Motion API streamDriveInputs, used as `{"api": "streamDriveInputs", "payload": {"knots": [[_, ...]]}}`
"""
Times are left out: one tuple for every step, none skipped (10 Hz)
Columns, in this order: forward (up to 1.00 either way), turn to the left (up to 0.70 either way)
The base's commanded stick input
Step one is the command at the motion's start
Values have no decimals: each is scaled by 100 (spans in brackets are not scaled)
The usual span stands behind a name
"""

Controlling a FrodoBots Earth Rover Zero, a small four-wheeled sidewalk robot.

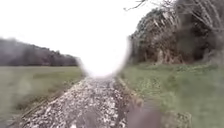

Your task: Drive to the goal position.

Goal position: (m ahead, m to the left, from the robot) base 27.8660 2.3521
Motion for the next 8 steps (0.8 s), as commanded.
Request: {"api": "streamDriveInputs", "payload": {"knots": [[85,0],[85,0],[85,0],[85,0],[85,8],[85,21],[85,22],[85,12]]}}
